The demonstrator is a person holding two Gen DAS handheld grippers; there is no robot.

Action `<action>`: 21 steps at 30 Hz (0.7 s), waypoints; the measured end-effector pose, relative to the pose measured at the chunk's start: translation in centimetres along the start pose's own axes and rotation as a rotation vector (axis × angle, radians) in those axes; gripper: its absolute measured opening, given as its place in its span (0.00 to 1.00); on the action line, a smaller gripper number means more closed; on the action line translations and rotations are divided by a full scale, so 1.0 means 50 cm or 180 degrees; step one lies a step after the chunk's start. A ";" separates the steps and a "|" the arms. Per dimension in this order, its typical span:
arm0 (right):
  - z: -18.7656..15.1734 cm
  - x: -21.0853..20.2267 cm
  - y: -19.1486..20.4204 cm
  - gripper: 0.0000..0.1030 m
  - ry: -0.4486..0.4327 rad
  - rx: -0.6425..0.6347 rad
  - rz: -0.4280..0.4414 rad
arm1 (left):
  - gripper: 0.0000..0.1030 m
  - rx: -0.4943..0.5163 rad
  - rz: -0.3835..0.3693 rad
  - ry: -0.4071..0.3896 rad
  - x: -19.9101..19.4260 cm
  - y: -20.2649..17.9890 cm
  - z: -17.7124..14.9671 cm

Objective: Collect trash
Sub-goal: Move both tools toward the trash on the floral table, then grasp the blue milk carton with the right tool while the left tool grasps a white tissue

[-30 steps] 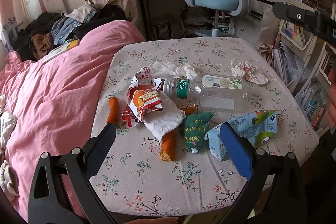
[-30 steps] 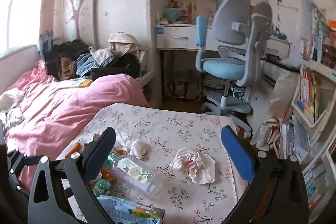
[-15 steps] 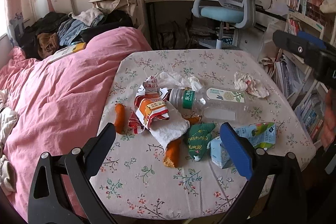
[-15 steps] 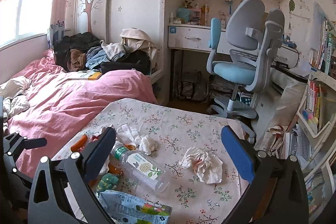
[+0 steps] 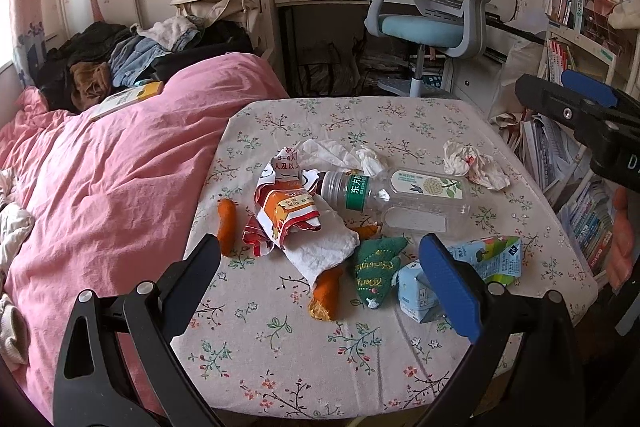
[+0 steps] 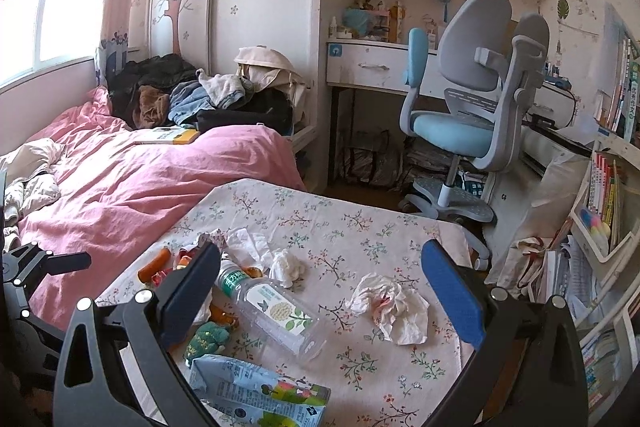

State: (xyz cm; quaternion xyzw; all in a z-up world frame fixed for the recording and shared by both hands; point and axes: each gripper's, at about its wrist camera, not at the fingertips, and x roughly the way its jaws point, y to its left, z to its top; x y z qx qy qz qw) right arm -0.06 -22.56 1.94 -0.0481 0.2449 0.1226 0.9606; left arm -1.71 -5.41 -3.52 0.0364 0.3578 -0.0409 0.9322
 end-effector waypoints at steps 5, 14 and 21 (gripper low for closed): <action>-0.004 0.002 0.000 0.94 0.0050 -0.0062 -0.0017 | 0.93 -0.0157 0.0045 0.0060 0.010 0.036 0.009; -0.054 0.030 -0.005 0.94 0.0532 -0.0346 0.0202 | 0.93 -0.0552 0.0368 0.0289 0.041 0.146 0.014; -0.125 0.066 0.060 0.94 0.1078 -0.0862 0.0795 | 0.93 -0.0507 0.0298 0.0543 0.081 0.142 -0.002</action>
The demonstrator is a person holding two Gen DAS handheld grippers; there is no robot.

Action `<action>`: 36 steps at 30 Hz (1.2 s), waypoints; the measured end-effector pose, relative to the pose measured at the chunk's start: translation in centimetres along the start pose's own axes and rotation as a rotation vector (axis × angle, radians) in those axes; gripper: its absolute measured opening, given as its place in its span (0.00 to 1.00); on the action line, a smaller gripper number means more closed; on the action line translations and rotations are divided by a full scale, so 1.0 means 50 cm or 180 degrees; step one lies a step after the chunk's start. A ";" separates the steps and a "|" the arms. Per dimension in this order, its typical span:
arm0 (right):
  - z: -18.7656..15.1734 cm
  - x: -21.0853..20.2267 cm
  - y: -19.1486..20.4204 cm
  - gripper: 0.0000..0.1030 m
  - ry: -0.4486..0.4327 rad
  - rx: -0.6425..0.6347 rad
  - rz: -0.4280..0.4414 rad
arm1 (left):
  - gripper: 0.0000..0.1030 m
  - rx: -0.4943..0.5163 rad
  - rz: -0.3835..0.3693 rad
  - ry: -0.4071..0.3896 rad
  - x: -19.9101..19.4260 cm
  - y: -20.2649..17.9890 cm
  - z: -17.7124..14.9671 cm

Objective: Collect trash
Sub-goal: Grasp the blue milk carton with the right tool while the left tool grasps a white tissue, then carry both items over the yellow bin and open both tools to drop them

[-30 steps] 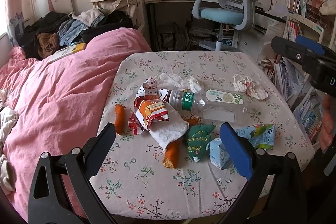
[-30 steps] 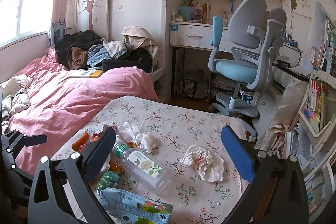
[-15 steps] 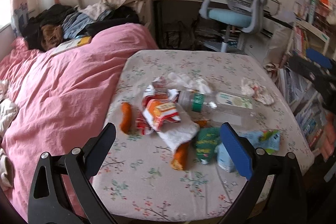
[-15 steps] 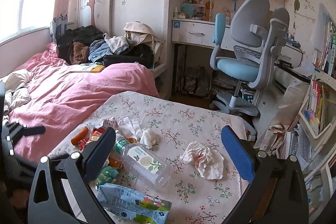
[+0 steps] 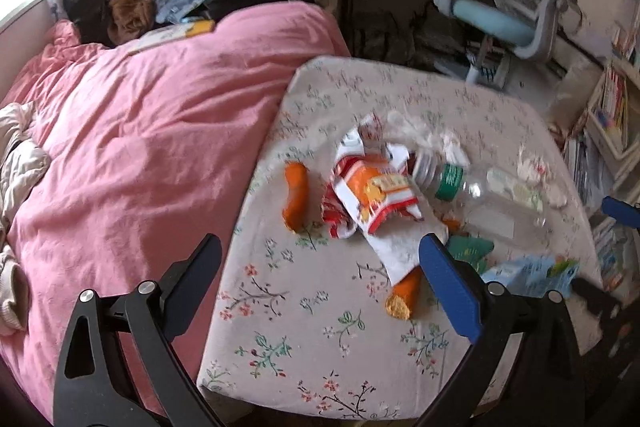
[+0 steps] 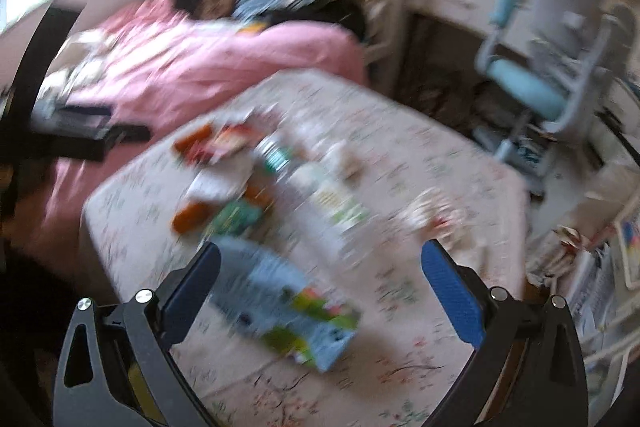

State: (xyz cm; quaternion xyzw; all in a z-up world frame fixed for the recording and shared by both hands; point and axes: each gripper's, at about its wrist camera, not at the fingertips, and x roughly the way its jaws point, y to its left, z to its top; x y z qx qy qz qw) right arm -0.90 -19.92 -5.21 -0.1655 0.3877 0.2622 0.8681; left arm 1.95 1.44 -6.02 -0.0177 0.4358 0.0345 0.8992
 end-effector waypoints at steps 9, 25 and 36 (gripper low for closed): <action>-0.029 0.093 0.080 0.92 0.0394 -0.0562 0.0096 | 0.85 0.0490 0.0021 0.0406 0.088 -0.086 -0.044; -0.035 0.059 0.007 0.61 0.0526 0.0161 0.0610 | 0.17 0.0350 -0.0611 0.0681 0.113 -0.100 -0.071; -0.050 -0.042 -0.032 0.60 -0.0067 0.1174 0.1268 | 0.17 0.0042 -0.1071 0.0534 -0.001 -0.031 -0.126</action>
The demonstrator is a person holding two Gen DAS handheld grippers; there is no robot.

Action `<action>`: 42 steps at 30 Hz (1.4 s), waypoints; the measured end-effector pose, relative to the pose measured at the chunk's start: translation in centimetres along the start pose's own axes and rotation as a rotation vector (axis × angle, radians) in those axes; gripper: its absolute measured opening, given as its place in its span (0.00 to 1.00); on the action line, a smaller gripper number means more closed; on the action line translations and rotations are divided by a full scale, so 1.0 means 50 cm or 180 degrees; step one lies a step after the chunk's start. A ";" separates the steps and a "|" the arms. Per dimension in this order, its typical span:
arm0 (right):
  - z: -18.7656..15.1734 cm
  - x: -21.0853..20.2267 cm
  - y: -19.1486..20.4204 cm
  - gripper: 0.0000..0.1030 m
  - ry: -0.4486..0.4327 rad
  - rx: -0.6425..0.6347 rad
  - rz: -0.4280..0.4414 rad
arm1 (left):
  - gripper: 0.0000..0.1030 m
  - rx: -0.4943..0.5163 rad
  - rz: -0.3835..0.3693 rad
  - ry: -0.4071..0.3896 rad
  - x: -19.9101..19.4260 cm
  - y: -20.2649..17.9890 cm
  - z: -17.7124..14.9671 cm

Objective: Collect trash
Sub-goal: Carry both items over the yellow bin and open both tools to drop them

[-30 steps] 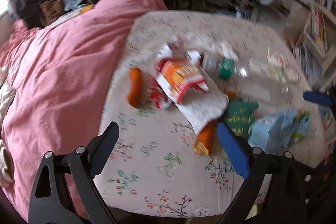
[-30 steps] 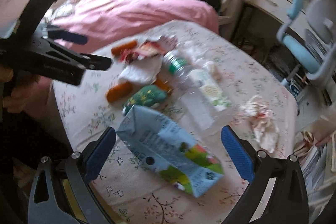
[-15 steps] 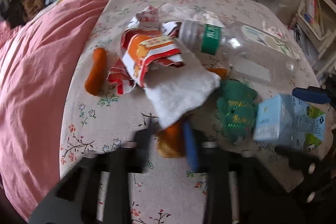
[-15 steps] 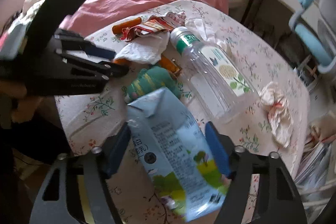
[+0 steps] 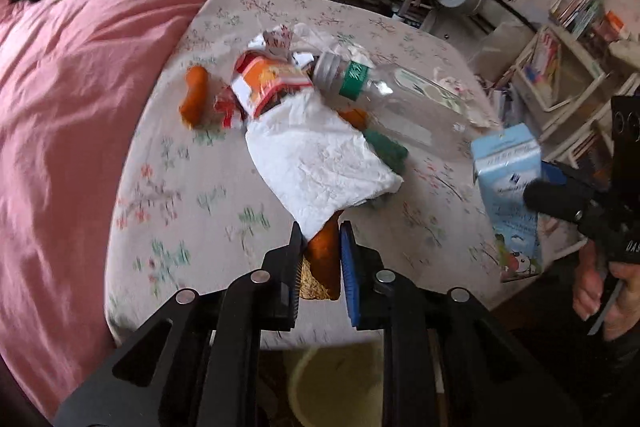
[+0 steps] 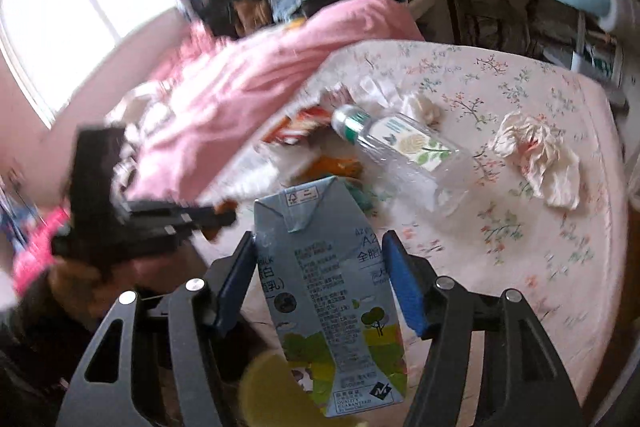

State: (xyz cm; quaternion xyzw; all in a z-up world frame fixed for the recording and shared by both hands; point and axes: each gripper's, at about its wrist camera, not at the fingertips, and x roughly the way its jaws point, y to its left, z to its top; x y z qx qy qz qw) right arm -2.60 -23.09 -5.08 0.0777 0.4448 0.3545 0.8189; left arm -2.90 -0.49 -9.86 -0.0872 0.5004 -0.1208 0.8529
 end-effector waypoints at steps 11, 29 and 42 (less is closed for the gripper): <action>-0.081 0.012 0.032 0.60 -0.0083 0.0379 0.0129 | 0.46 -0.0962 -0.0053 0.0111 0.021 0.117 -0.022; -0.097 0.036 0.016 0.60 -0.0091 0.0464 0.0175 | 0.04 -0.0337 0.0286 -0.0073 0.070 0.051 0.088; -0.212 0.063 0.125 0.60 0.0206 0.0368 0.0339 | 0.04 -0.0156 -0.0279 -0.0727 -0.158 0.012 -0.062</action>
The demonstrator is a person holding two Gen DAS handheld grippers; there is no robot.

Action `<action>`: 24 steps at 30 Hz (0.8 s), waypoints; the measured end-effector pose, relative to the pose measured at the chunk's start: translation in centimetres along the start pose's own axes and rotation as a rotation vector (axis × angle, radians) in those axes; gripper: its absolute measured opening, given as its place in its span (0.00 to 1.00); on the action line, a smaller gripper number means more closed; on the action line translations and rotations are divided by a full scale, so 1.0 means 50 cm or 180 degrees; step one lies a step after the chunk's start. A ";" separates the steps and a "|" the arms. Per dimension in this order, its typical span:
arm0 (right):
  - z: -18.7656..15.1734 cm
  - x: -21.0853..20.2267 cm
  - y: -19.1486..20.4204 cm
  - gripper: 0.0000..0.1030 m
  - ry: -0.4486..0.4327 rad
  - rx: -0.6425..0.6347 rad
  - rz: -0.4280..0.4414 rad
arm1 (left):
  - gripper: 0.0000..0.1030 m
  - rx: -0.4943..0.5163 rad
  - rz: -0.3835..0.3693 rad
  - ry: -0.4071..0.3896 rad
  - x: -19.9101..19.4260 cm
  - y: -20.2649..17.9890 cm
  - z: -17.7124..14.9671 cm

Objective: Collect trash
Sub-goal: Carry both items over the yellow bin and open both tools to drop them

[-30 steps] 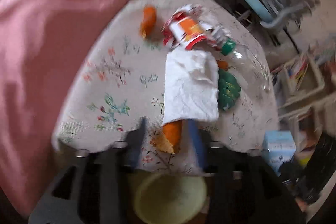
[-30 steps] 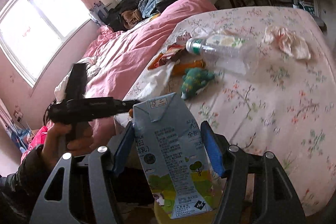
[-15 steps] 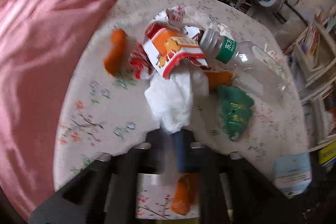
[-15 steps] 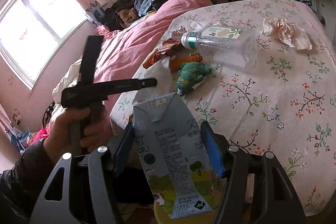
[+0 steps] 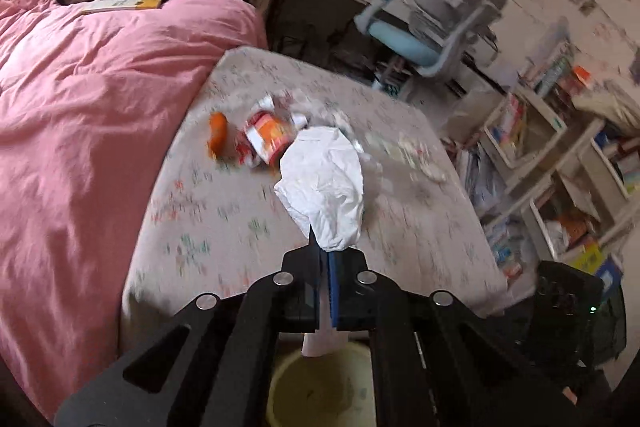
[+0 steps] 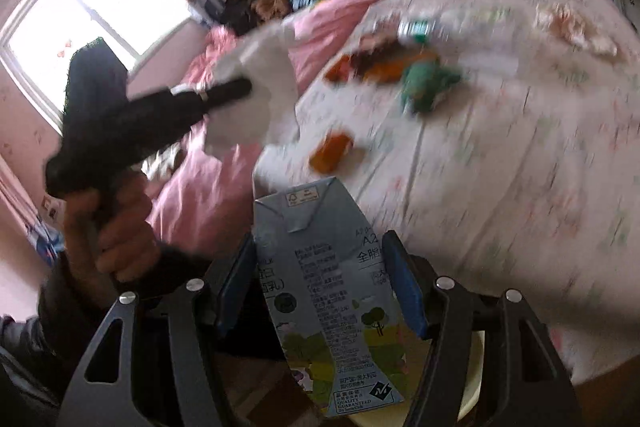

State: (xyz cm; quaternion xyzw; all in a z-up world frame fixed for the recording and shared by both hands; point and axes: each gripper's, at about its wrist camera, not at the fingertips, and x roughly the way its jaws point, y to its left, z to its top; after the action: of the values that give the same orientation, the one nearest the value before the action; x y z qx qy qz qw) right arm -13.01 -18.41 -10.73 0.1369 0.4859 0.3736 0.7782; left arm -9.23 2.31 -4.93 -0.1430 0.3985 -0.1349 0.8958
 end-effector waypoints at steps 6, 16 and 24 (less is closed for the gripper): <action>-0.052 0.031 -0.003 0.63 0.0335 0.0110 -0.0276 | 0.04 0.0167 0.0026 0.0244 -0.006 -0.032 -0.085; -0.057 -0.088 -0.058 0.75 -0.0437 0.0565 -0.0786 | 0.04 0.0476 0.0081 0.0766 0.024 -0.092 -0.205; -0.055 -0.123 -0.057 0.79 -0.0872 0.0597 -0.0906 | 0.44 0.1021 0.0267 0.1308 0.069 -0.152 -0.283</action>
State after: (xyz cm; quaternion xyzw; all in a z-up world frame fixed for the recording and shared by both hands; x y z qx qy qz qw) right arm -15.60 -25.19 -9.70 0.1882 0.4227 0.1910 0.8657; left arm -18.63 -8.04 -13.55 0.0478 0.5512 -0.1853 0.8122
